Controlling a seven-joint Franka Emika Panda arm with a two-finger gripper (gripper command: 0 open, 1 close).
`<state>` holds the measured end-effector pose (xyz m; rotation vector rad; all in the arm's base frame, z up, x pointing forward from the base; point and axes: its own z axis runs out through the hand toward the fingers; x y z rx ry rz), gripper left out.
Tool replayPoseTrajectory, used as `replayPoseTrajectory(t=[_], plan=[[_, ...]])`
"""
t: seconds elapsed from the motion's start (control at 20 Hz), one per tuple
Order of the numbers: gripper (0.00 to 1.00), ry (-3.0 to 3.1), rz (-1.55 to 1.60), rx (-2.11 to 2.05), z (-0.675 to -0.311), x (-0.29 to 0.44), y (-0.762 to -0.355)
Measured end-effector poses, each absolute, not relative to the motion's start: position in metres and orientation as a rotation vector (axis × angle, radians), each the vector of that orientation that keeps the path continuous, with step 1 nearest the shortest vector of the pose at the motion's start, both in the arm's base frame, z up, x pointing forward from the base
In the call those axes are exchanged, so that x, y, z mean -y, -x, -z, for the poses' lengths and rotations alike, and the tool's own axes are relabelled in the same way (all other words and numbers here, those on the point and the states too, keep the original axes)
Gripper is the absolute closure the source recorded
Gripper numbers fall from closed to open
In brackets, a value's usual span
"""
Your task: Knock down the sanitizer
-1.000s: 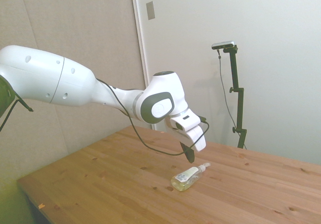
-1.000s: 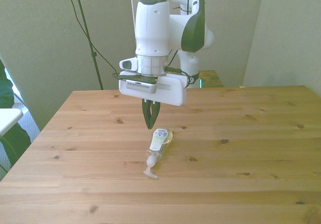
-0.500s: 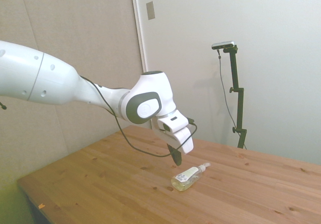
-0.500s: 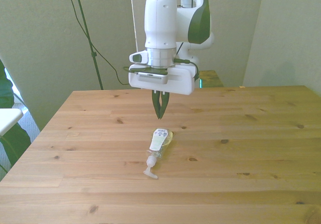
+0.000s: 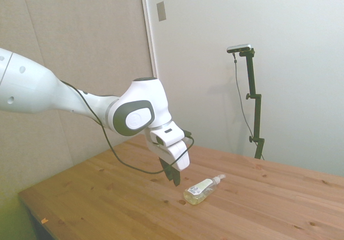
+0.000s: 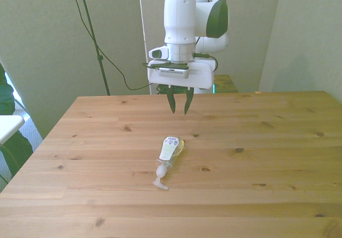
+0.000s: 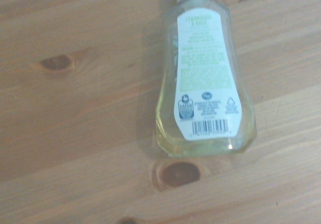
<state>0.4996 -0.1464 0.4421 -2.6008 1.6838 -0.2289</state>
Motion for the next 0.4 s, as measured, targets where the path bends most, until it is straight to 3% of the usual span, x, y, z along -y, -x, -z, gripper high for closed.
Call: replayPoseTrajectory(t=[0.4], plan=[[0.00, 2.639, 0.214, -1.671, -0.437, 0.139, -0.461]])
